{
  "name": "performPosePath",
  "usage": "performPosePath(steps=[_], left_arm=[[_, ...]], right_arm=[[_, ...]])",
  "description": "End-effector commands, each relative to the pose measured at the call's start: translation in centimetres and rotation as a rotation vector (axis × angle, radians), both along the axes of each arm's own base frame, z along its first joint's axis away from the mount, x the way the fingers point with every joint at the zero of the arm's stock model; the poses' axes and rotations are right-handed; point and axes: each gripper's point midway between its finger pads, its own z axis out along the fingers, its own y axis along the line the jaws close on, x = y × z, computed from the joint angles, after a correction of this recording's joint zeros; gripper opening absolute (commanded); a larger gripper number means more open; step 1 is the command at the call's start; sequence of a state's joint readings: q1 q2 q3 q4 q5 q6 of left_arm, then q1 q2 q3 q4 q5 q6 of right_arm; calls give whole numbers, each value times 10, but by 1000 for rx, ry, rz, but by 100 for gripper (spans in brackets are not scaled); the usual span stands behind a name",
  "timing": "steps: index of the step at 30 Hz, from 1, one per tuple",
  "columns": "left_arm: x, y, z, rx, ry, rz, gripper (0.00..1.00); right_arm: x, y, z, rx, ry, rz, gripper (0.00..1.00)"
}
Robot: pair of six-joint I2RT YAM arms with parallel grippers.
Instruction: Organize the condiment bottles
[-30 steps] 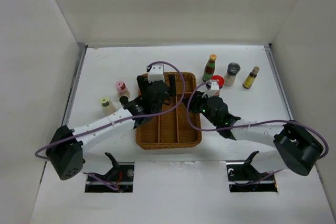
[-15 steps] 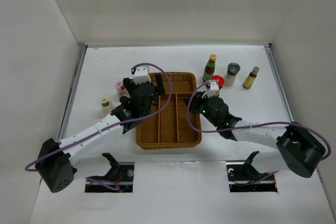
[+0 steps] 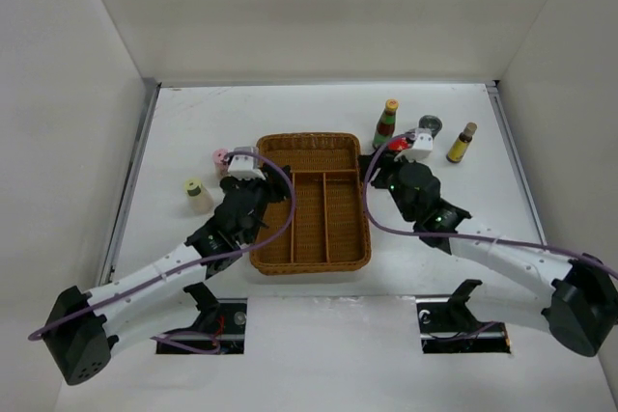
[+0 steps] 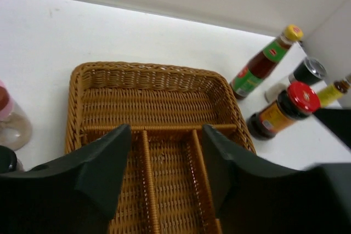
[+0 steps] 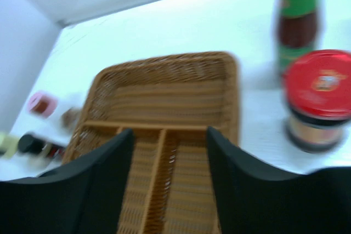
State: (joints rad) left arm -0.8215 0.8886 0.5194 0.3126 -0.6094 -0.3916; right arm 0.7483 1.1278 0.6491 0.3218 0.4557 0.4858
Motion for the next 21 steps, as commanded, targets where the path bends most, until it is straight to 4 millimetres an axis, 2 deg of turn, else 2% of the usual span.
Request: performPosePath(steps=[1,4,6,7,13,15,18,21], left_arm=[[-13,-19,15,-130,-83,-102,42],[-18,-32,3,-147,-80,-152,31],[-22,-44,-5,-149,-72,-200,29],[-23,-50,-6,-151,-77,-220,29],[-33,-78,-25,-150,-69,-350,37],[-33,-79,-32,-146,-60,-356,39],[-32,-75,-31,-159,-64,-346,46],[-33,-70,-30,-167,-72,-336,53]], right_arm=[[5,-52,22,-86,-11,-211,67],[6,-87,21,-151,17,-331,75],[13,-111,16,-194,56,-398,80],[16,-115,12,-207,84,-400,83],[45,-97,-7,-243,164,-299,96],[52,-93,-17,-272,197,-279,99],[60,-84,-32,-281,227,-250,100],[68,-87,-45,-310,260,-266,100]])
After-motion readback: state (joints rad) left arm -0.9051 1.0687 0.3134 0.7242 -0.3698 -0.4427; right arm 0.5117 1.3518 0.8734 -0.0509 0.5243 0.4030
